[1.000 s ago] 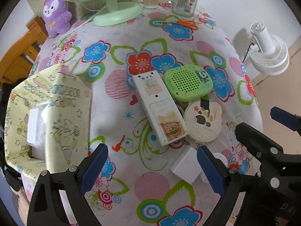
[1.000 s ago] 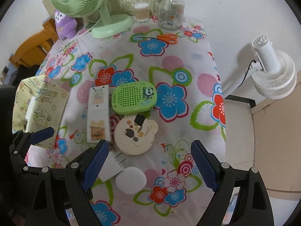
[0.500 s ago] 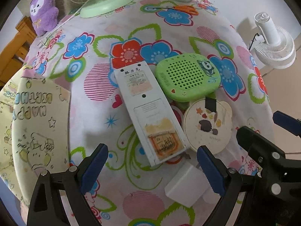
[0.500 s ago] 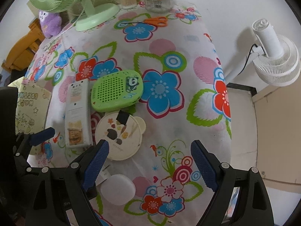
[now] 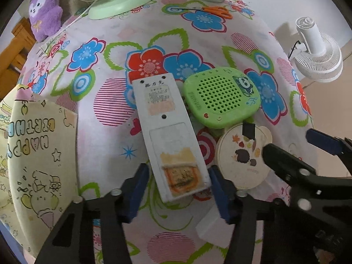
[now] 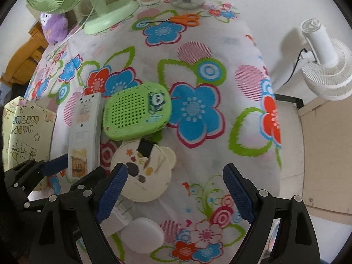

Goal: Organize rigid objects

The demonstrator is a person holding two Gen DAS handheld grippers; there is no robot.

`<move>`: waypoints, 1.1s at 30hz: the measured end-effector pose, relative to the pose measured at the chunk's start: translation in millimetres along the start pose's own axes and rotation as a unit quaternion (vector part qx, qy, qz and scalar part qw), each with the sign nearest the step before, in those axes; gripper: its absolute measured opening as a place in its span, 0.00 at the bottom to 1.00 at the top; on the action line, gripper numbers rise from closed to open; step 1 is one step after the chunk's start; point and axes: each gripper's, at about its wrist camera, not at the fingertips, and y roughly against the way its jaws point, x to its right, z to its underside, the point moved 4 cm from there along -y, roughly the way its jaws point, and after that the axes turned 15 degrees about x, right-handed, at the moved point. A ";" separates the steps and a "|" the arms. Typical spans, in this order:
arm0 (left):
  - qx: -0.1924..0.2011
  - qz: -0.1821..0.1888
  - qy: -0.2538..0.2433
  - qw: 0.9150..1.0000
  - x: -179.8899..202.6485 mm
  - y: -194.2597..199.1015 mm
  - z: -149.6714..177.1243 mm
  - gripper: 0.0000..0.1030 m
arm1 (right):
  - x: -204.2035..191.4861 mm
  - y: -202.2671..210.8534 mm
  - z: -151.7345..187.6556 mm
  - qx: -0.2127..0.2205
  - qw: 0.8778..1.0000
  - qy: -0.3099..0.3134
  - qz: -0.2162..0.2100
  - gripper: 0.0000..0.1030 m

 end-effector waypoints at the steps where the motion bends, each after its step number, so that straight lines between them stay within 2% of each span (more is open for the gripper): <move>1: -0.001 0.000 -0.002 1.000 -2.3 1.2 0.2 0.51 | -2.8 -2.9 0.3 -0.003 1.000 -0.002 -0.003 0.88; 10: -0.013 -0.006 -0.024 1.000 -17.1 7.2 6.8 0.49 | -21.3 -31.3 11.3 -0.035 0.999 -0.028 -0.007 0.88; 16: -0.021 0.002 -0.032 0.999 -23.5 9.8 12.9 0.51 | -27.0 -35.2 12.4 -0.026 0.999 -0.034 0.010 0.94; 22: -0.030 -0.012 -0.064 0.997 -23.1 10.6 20.3 0.55 | -42.1 -43.0 15.1 -0.025 0.998 -0.021 0.047 0.95; 24: -0.039 -0.012 -0.069 0.997 -22.7 8.0 23.8 0.56 | -48.3 -45.4 16.2 -0.023 0.998 -0.008 0.060 0.92; 27: -0.035 -0.013 -0.076 0.996 -21.2 9.0 23.7 0.63 | -51.8 -40.7 16.5 -0.006 0.998 -0.012 0.061 0.77; 33: -0.023 -0.012 -0.094 0.995 -10.8 11.1 16.4 0.73 | -38.6 -31.7 17.5 -0.010 0.998 -0.035 0.057 0.74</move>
